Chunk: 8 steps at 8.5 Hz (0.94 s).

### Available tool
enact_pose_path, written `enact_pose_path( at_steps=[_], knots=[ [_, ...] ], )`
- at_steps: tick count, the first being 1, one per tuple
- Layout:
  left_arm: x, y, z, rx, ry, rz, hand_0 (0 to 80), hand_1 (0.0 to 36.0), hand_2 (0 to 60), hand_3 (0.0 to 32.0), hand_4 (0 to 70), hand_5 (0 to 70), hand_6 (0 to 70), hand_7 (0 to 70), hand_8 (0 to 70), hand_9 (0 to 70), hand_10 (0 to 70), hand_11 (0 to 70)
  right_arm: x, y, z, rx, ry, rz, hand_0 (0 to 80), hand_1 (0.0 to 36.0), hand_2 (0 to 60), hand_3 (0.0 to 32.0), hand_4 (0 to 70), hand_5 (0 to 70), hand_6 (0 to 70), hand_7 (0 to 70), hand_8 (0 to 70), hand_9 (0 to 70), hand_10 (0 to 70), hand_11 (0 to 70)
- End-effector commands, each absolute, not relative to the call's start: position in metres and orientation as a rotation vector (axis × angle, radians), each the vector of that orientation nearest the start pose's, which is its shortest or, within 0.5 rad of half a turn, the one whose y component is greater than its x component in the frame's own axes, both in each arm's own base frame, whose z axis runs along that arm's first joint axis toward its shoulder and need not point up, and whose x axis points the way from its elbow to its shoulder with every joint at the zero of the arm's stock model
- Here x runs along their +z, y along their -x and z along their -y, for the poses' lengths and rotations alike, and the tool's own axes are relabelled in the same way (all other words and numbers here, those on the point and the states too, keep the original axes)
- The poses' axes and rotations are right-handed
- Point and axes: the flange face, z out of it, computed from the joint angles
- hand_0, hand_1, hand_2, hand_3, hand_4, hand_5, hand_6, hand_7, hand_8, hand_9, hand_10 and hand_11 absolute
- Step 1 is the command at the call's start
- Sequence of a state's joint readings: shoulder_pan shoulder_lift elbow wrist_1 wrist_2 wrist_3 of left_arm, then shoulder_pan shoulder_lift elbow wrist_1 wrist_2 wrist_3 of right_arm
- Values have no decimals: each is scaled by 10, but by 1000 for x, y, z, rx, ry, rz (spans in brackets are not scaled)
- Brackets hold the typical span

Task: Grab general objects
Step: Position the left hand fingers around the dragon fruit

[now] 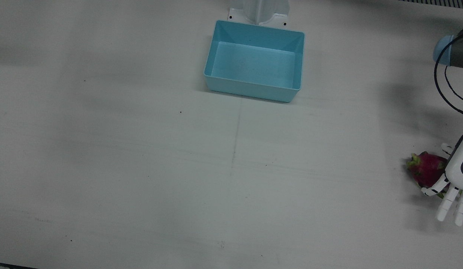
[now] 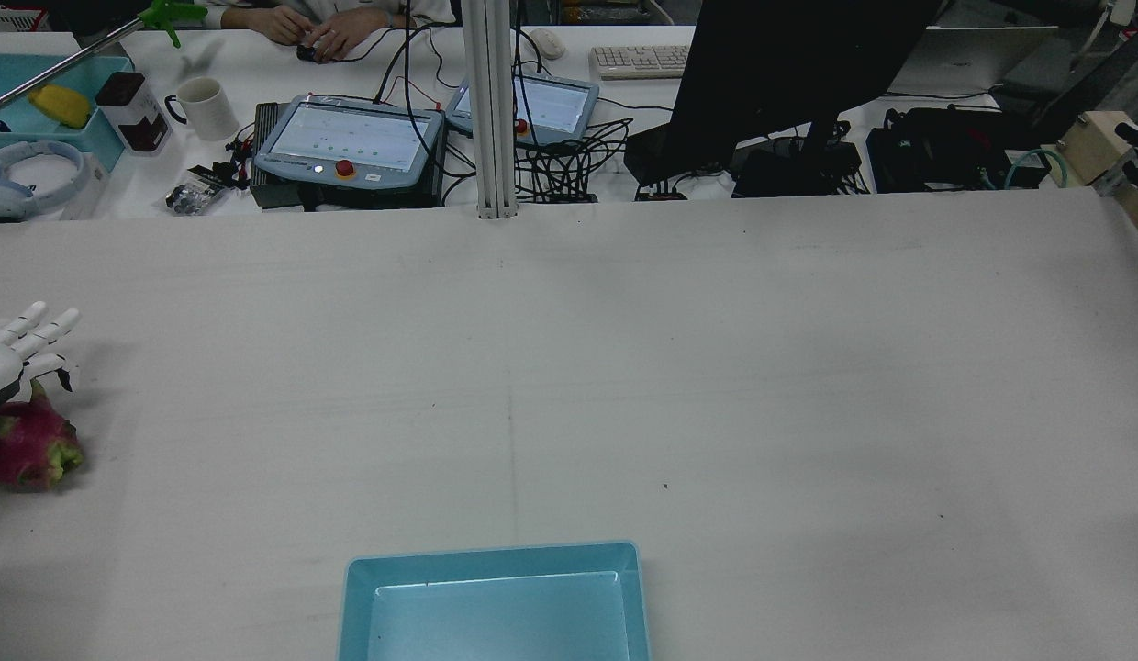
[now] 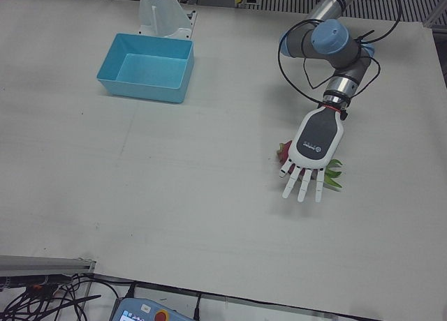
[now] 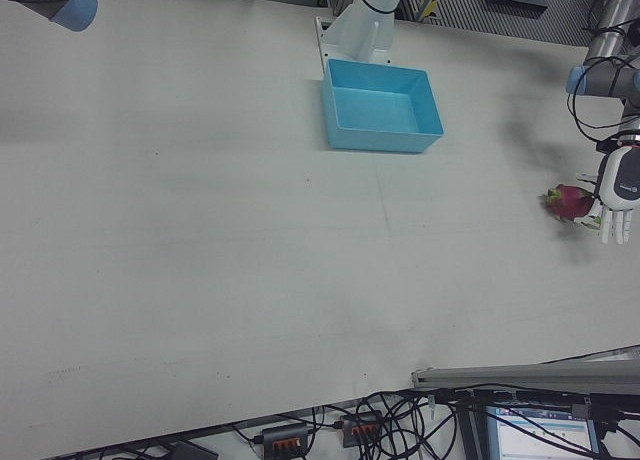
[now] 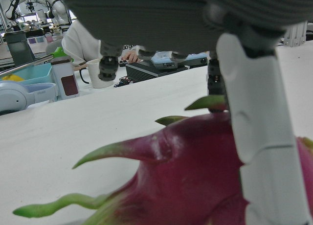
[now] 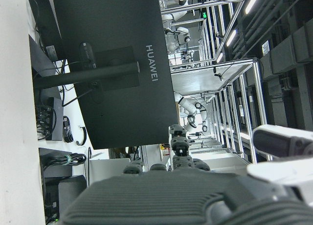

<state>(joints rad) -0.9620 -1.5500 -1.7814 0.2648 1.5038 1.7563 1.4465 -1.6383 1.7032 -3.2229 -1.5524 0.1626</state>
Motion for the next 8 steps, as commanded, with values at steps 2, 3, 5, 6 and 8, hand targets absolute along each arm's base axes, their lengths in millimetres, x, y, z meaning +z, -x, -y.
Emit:
enact_pose_path(
  at_steps=[2, 3, 5, 6, 8],
  knots=[
    [637, -157, 467, -675, -872, -1246, 576, 246, 36, 152, 0, 0, 0, 0, 0, 0, 0, 0, 663, -77, 474, -2211, -291, -2155, 0, 0, 0, 0, 0, 0, 0, 0, 0, 0, 0, 0],
    [642, -158, 467, -674, -870, -1245, 575, 241, 25, 154, 0, 0, 0, 0, 0, 0, 0, 0, 663, -77, 474, -2211, -291, -2155, 0, 0, 0, 0, 0, 0, 0, 0, 0, 0, 0, 0],
    [642, -160, 467, -672, -867, -1245, 608, 280, 79, 140, 0, 0, 0, 4, 0, 0, 0, 0, 663, -77, 474, -2211, -291, -2155, 0, 0, 0, 0, 0, 0, 0, 0, 0, 0, 0, 0],
    [642, -164, 467, -666, -864, -1248, 612, 283, 77, 134, 0, 0, 0, 6, 0, 0, 0, 0, 663, -77, 474, -2211, -291, -2155, 0, 0, 0, 0, 0, 0, 0, 0, 0, 0, 0, 0],
    [641, -166, 466, -663, -859, -1247, 614, 283, 76, 128, 0, 0, 0, 10, 0, 0, 0, 0, 663, -77, 474, -2211, -291, -2155, 0, 0, 0, 0, 0, 0, 0, 0, 0, 0, 0, 0]
  ],
)
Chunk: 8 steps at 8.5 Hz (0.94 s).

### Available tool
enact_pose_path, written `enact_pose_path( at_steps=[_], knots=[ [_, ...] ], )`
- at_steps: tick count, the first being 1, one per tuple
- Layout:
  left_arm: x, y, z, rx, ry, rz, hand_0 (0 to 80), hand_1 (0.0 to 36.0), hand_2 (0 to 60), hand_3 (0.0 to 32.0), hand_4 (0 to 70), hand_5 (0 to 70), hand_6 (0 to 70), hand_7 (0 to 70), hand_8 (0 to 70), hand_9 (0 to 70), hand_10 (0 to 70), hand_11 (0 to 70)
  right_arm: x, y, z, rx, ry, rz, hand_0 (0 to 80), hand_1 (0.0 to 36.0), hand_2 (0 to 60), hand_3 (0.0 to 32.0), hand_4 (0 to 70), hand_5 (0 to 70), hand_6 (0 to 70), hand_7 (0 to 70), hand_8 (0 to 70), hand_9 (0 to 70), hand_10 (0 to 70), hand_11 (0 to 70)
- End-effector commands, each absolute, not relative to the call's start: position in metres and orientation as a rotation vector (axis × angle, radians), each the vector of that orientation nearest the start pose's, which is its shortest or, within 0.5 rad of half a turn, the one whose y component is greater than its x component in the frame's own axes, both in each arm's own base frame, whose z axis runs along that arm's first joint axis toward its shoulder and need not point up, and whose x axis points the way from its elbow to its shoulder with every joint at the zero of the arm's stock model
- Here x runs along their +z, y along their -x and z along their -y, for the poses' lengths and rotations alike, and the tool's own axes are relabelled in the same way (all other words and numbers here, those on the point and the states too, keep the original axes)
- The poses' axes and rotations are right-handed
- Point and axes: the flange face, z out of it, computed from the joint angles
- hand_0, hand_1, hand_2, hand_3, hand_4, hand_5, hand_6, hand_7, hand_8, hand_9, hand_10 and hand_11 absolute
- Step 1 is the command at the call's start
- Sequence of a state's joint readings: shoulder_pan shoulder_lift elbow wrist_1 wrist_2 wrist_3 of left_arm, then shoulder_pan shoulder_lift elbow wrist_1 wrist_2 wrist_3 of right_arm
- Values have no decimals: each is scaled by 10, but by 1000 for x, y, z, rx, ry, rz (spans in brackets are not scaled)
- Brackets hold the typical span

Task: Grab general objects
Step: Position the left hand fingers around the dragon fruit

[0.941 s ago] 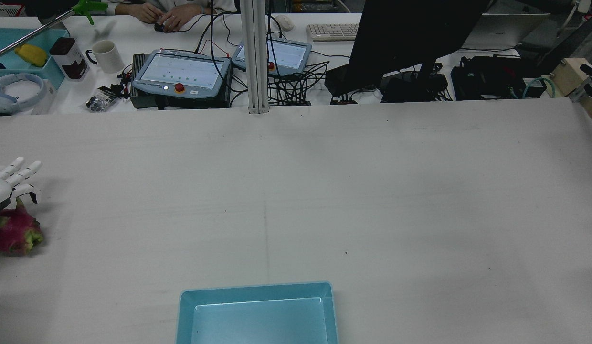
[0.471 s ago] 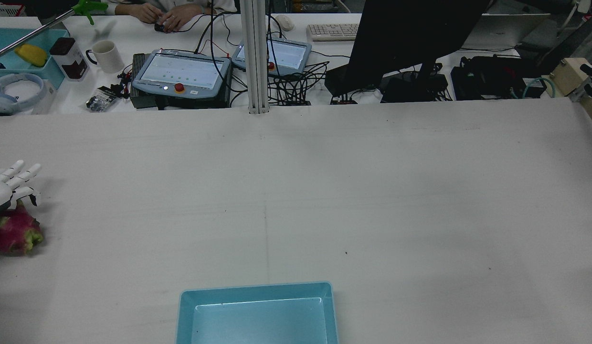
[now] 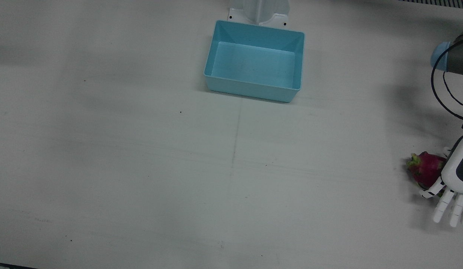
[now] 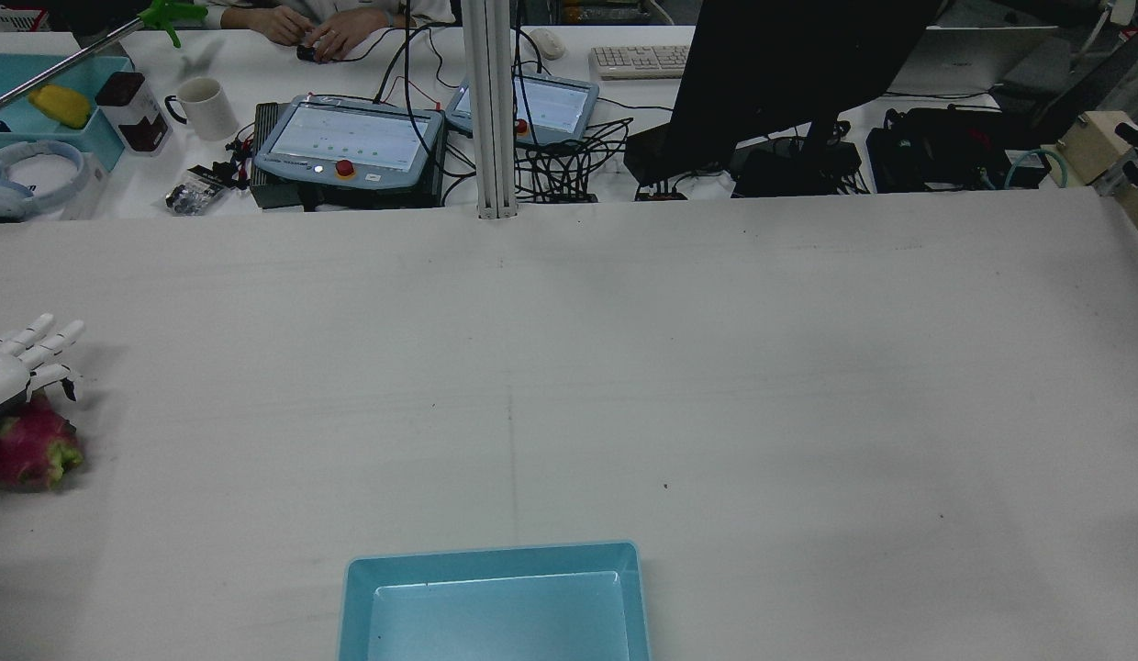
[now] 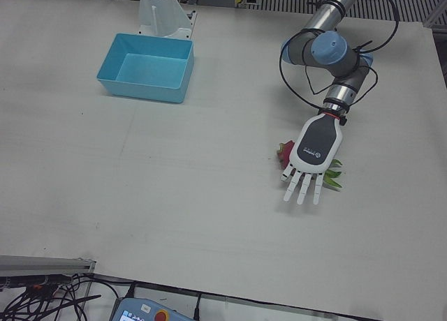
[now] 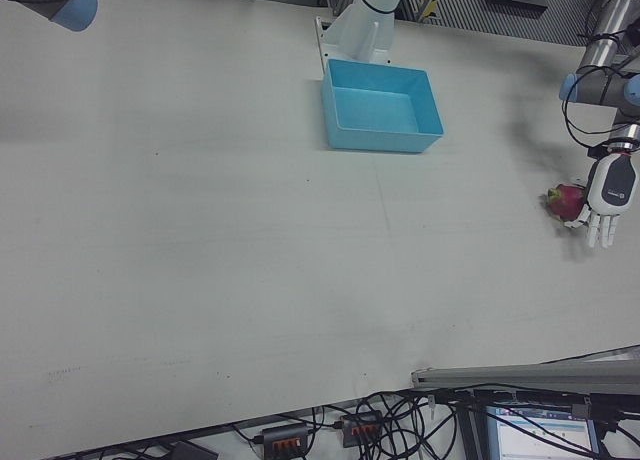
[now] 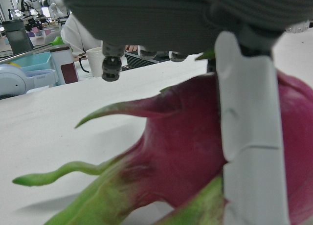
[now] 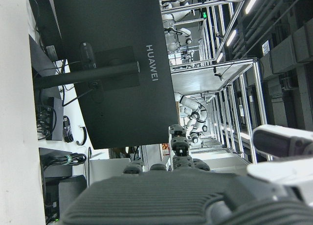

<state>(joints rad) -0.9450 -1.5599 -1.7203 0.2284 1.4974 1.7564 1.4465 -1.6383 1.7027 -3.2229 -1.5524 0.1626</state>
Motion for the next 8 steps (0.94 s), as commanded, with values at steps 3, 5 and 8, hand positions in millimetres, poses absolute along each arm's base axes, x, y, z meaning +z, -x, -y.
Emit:
enact_pose_path(
  at_steps=[3, 5, 8],
  knots=[
    [639, -166, 466, -664, -861, -1248, 642, 322, 166, 78, 6, 0, 0, 22, 0, 0, 0, 0, 663, -77, 474, -2211, -291, -2155, 0, 0, 0, 0, 0, 0, 0, 0, 0, 0, 0, 0],
    [637, -166, 469, -679, -874, -1237, 742, 360, 600, 0, 81, 69, 1, 121, 6, 10, 8, 53, 663, -77, 474, -2211, -291, -2155, 0, 0, 0, 0, 0, 0, 0, 0, 0, 0, 0, 0],
    [638, -166, 469, -677, -873, -1234, 555, 360, 600, 0, 300, 277, 68, 254, 40, 65, 32, 76, 663, -77, 474, -2211, -291, -2155, 0, 0, 0, 0, 0, 0, 0, 0, 0, 0, 0, 0]
  ],
)
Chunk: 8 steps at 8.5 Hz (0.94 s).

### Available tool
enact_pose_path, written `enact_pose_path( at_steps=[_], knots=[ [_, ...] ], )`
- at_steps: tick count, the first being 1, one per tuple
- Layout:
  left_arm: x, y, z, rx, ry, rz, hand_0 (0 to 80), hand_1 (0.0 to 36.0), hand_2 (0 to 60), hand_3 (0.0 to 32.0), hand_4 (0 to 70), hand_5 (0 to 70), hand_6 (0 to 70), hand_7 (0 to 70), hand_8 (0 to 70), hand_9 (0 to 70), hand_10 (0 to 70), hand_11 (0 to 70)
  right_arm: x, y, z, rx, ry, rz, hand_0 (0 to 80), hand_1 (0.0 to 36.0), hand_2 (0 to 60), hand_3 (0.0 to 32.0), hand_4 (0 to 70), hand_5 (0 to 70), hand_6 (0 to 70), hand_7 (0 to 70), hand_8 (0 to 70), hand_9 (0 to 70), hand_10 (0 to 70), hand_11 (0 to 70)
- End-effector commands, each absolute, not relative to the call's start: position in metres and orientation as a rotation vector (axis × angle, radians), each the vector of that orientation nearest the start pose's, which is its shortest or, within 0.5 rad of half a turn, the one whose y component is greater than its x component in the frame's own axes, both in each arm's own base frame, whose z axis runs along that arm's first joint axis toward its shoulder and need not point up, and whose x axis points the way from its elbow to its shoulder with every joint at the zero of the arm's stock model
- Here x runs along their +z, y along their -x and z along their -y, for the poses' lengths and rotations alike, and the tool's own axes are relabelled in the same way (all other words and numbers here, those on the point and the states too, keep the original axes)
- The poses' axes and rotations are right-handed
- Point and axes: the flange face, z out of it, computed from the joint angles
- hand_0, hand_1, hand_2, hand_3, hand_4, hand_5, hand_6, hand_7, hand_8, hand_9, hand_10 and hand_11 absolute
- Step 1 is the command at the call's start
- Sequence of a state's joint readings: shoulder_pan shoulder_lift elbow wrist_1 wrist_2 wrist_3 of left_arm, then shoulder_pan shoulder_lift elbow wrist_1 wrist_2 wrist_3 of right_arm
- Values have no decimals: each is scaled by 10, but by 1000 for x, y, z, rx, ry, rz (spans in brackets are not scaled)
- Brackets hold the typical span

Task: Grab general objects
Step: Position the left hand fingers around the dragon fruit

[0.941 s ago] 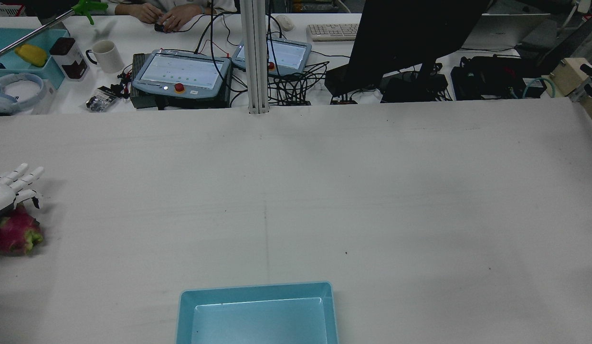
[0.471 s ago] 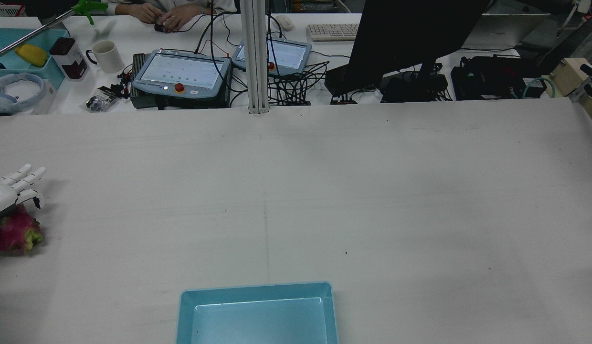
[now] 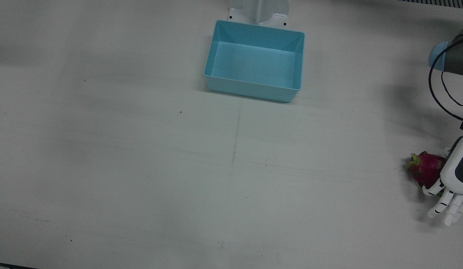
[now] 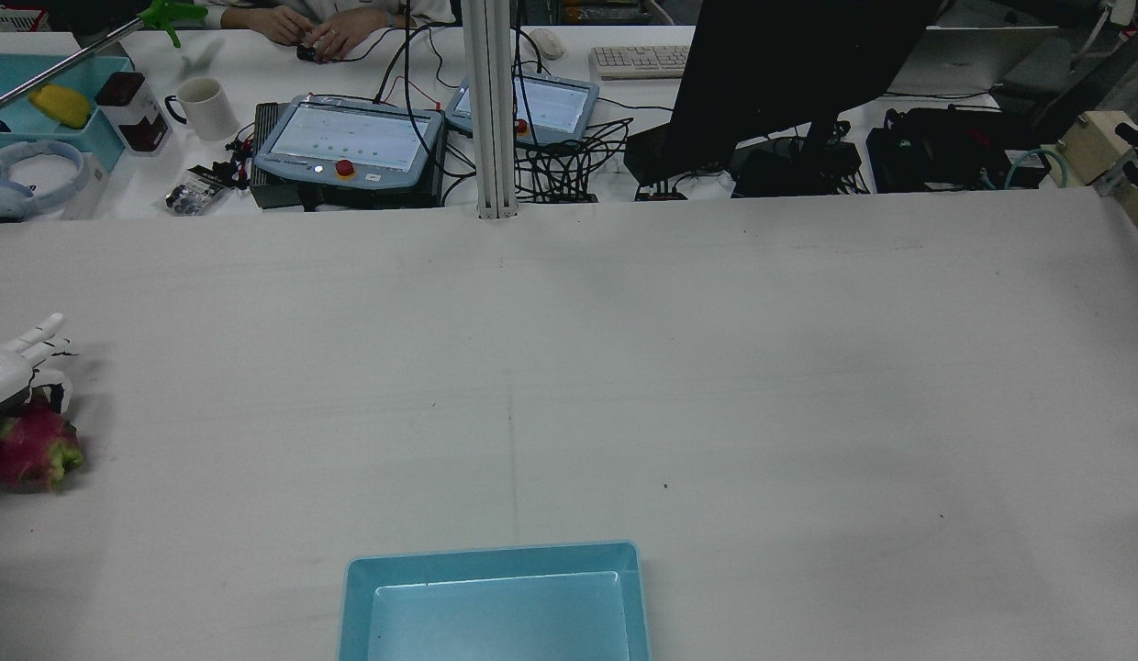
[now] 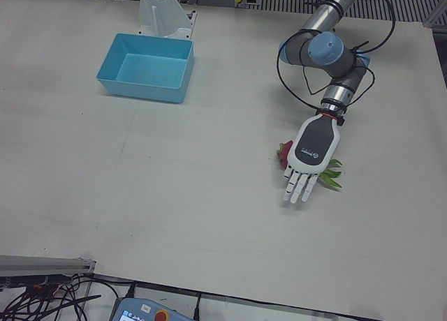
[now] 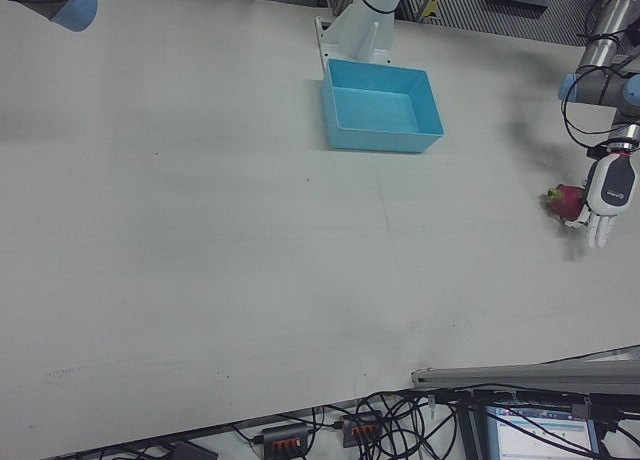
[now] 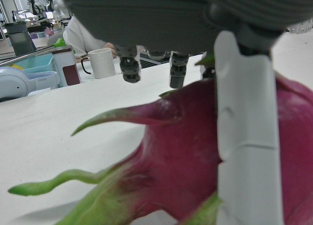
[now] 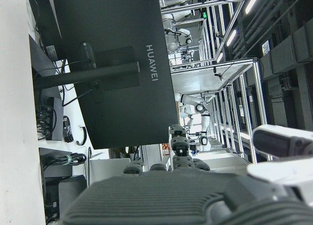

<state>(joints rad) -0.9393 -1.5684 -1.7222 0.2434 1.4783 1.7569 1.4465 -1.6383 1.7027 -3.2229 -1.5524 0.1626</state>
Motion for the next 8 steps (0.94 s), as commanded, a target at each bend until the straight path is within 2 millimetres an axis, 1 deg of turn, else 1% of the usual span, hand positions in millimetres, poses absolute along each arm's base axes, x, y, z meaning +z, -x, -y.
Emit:
enact_pose_path(
  at_steps=[1, 3, 4, 5, 6, 7, 8],
  knots=[
    [639, -166, 469, -678, -873, -1232, 554, 360, 600, 0, 300, 297, 63, 235, 35, 58, 34, 79, 663, -77, 474, -2211, -291, -2155, 0, 0, 0, 0, 0, 0, 0, 0, 0, 0, 0, 0],
    [640, -166, 469, -679, -872, -1231, 558, 360, 600, 0, 286, 288, 62, 229, 35, 57, 35, 81, 663, -77, 474, -2211, -291, -2155, 0, 0, 0, 0, 0, 0, 0, 0, 0, 0, 0, 0],
    [640, -165, 469, -680, -873, -1230, 577, 360, 600, 0, 245, 183, 50, 192, 22, 37, 32, 78, 663, -77, 474, -2211, -291, -2155, 0, 0, 0, 0, 0, 0, 0, 0, 0, 0, 0, 0],
    [640, -165, 469, -680, -872, -1229, 592, 360, 600, 0, 254, 196, 50, 189, 23, 38, 34, 81, 663, -77, 474, -2211, -291, -2155, 0, 0, 0, 0, 0, 0, 0, 0, 0, 0, 0, 0],
    [640, -165, 469, -680, -871, -1228, 582, 360, 600, 0, 278, 267, 55, 195, 28, 45, 38, 85, 663, -77, 474, -2211, -291, -2155, 0, 0, 0, 0, 0, 0, 0, 0, 0, 0, 0, 0],
    [640, -165, 469, -683, -874, -1226, 482, 360, 600, 0, 279, 348, 85, 262, 40, 72, 35, 75, 663, -77, 474, -2211, -291, -2155, 0, 0, 0, 0, 0, 0, 0, 0, 0, 0, 0, 0],
    [641, -165, 469, -681, -871, -1226, 390, 360, 600, 0, 239, 407, 98, 319, 40, 83, 29, 66, 663, -77, 474, -2211, -291, -2155, 0, 0, 0, 0, 0, 0, 0, 0, 0, 0, 0, 0]
  ],
)
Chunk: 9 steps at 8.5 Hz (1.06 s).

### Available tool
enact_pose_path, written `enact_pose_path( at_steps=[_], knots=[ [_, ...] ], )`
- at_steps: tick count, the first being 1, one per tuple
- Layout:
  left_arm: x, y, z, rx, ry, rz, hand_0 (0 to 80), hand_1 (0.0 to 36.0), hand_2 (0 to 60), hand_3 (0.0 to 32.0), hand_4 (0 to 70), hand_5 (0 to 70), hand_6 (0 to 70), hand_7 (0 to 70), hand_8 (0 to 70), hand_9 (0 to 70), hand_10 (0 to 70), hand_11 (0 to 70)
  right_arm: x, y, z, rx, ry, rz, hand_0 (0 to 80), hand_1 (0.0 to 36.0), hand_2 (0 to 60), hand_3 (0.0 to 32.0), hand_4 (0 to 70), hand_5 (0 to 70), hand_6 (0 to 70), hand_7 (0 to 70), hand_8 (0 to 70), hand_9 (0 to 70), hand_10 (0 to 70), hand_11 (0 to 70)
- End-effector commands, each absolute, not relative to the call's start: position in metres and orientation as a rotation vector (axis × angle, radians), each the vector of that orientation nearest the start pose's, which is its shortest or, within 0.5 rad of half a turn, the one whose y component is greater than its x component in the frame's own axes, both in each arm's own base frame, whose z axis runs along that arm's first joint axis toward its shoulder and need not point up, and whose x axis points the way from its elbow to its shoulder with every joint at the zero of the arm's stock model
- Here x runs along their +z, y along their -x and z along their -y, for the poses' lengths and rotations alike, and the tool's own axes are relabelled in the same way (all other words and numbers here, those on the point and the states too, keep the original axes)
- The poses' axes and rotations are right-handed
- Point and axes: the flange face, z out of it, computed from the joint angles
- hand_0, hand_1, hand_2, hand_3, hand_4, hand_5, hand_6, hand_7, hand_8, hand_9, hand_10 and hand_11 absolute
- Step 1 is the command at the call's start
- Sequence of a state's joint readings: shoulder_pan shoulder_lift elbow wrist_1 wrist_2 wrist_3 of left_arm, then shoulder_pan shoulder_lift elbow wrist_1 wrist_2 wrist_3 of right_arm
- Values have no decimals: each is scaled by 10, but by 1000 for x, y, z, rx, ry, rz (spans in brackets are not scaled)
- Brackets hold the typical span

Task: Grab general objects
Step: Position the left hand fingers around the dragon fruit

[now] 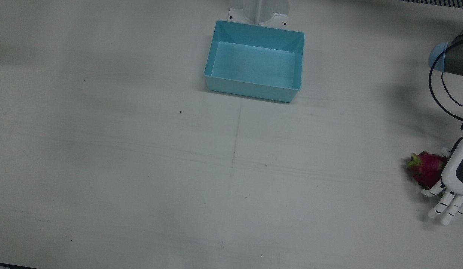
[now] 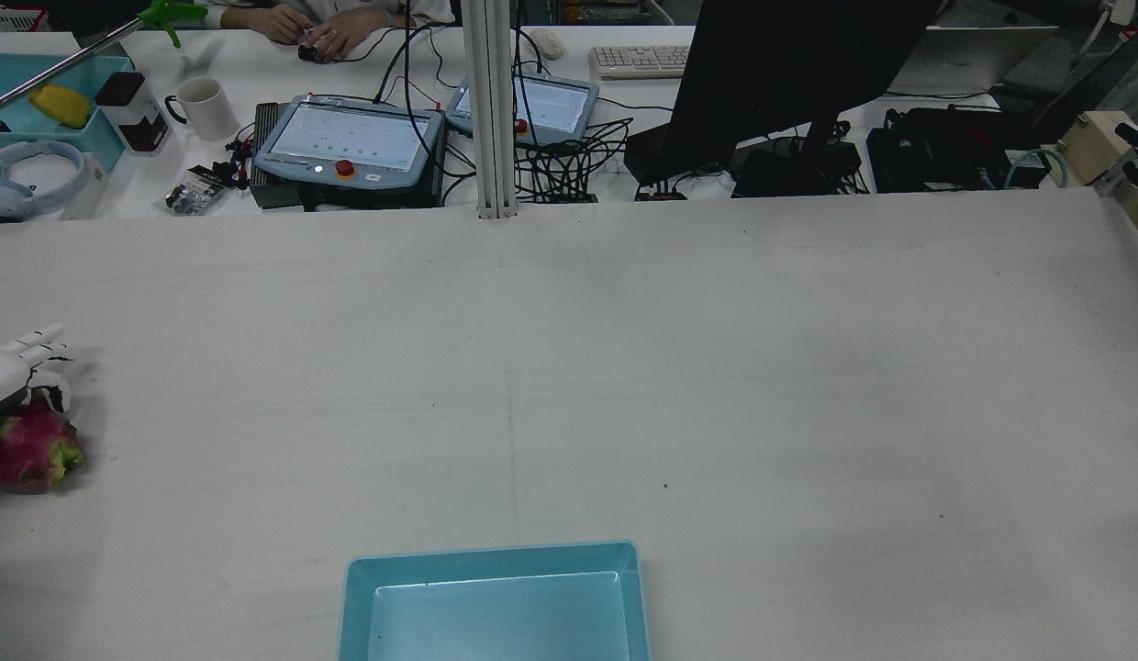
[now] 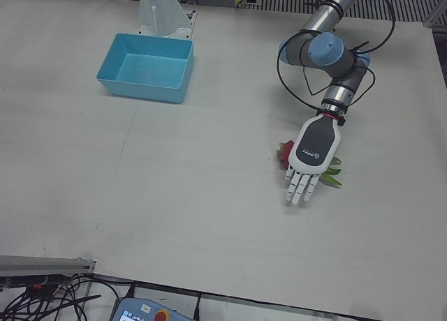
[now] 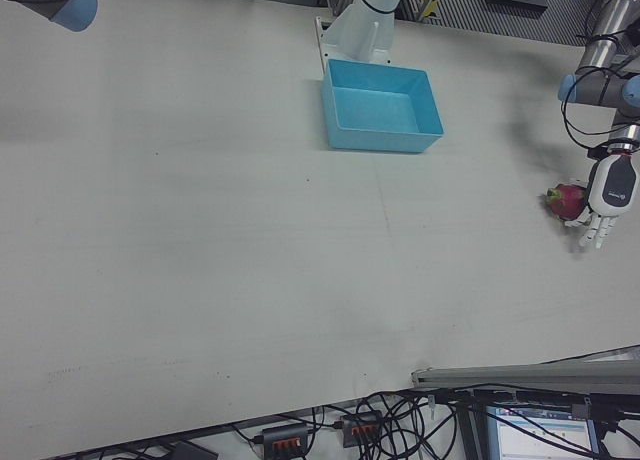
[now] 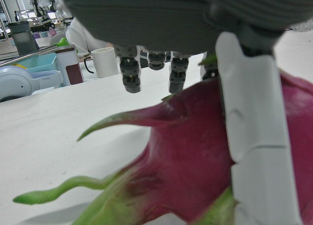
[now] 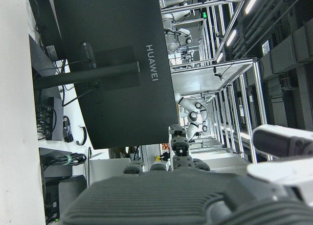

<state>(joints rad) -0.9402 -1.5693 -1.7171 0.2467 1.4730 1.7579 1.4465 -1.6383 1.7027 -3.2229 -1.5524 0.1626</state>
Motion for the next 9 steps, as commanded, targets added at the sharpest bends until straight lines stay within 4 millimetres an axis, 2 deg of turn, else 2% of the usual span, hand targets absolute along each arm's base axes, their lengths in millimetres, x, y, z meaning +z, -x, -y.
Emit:
enact_pose_path(
  at_steps=[1, 3, 4, 5, 6, 7, 8, 9],
  knots=[
    [642, -165, 469, -683, -871, -1222, 428, 360, 600, 0, 235, 427, 112, 351, 43, 91, 33, 74, 663, -77, 474, -2211, -291, -2155, 0, 0, 0, 0, 0, 0, 0, 0, 0, 0, 0, 0],
    [646, -165, 469, -686, -866, -1216, 464, 360, 600, 0, 236, 448, 128, 371, 55, 108, 40, 87, 663, -77, 474, -2211, -291, -2155, 0, 0, 0, 0, 0, 0, 0, 0, 0, 0, 0, 0],
    [646, -163, 469, -690, -871, -1214, 477, 360, 600, 0, 236, 510, 144, 386, 67, 122, 44, 94, 663, -77, 474, -2211, -291, -2155, 0, 0, 0, 0, 0, 0, 0, 0, 0, 0, 0, 0],
    [643, -159, 469, -703, -882, -1218, 475, 360, 600, 0, 220, 625, 166, 400, 82, 143, 54, 107, 663, -77, 474, -2211, -291, -2155, 0, 0, 0, 0, 0, 0, 0, 0, 0, 0, 0, 0],
    [640, -157, 470, -712, -885, -1227, 500, 360, 600, 0, 206, 700, 189, 416, 99, 163, 66, 128, 662, -77, 474, -2209, -291, -2157, 0, 0, 0, 0, 0, 0, 0, 0, 0, 0, 0, 0],
    [636, -157, 471, -713, -890, -1236, 530, 360, 600, 0, 203, 700, 206, 418, 112, 175, 81, 152, 663, -77, 474, -2211, -291, -2155, 0, 0, 0, 0, 0, 0, 0, 0, 0, 0, 0, 0],
    [636, -158, 472, -712, -889, -1239, 534, 360, 600, 0, 195, 700, 244, 416, 133, 195, 141, 240, 662, -77, 474, -2209, -291, -2157, 0, 0, 0, 0, 0, 0, 0, 0, 0, 0, 0, 0],
    [632, -157, 473, -712, -895, -1247, 537, 360, 600, 0, 194, 700, 265, 425, 152, 217, 177, 293, 662, -77, 474, -2211, -291, -2155, 0, 0, 0, 0, 0, 0, 0, 0, 0, 0, 0, 0]
  ],
)
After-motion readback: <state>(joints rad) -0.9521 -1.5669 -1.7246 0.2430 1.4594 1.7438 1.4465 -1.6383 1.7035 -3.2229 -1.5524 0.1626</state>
